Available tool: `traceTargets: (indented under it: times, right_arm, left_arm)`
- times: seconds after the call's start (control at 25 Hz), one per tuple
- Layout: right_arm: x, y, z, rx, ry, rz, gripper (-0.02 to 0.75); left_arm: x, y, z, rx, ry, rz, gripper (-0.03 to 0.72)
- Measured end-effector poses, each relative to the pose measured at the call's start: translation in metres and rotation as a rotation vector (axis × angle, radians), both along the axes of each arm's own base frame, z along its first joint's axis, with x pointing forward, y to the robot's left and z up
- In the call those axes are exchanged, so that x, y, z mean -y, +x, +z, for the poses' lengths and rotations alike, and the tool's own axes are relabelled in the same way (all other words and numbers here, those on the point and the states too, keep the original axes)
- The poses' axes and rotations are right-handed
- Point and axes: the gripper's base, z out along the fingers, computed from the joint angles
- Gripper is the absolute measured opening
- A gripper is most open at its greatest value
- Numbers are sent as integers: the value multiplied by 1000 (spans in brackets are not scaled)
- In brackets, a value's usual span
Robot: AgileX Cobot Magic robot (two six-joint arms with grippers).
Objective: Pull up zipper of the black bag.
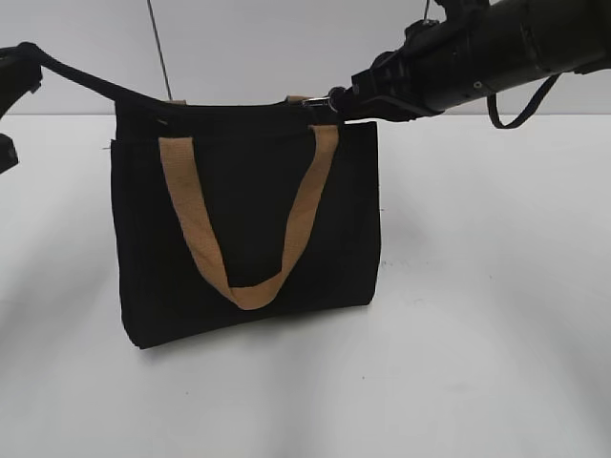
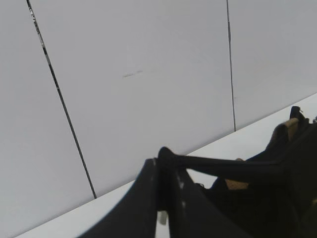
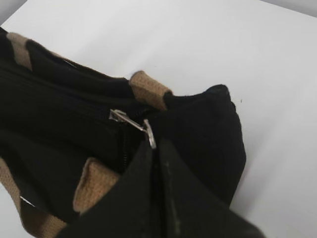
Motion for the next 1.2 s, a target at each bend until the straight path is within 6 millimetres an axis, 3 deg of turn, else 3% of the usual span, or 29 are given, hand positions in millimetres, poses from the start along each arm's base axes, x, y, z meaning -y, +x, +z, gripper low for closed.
traceTargets:
  times: [0.24,0.36,0.48,0.72,0.88,1.04,1.2]
  right_arm:
    - [0,-1,0,-13,4,13,0]
    - [0,-2,-1,-19,1,31,36]
    - [1,-3,-1,-18,-6,52,141]
    - [3,-11,17,19,8,68,465]
    - [6,-20,36,82,-5,82,536]
    - [10,-28,50,141,-55,106,545]
    - [13,-35,60,182,-81,118,548]
  left_arm:
    - [2,-1,0,13,16,-28,8]
    - [4,-2,-1,16,48,-55,8]
    - [5,-3,-4,1,92,-71,8]
    - [4,-2,-7,-25,113,-60,10]
    - [2,-2,-8,-49,108,-44,40]
    - [1,-1,-10,-87,86,-27,135]
    - [0,-1,-12,-143,19,-8,337]
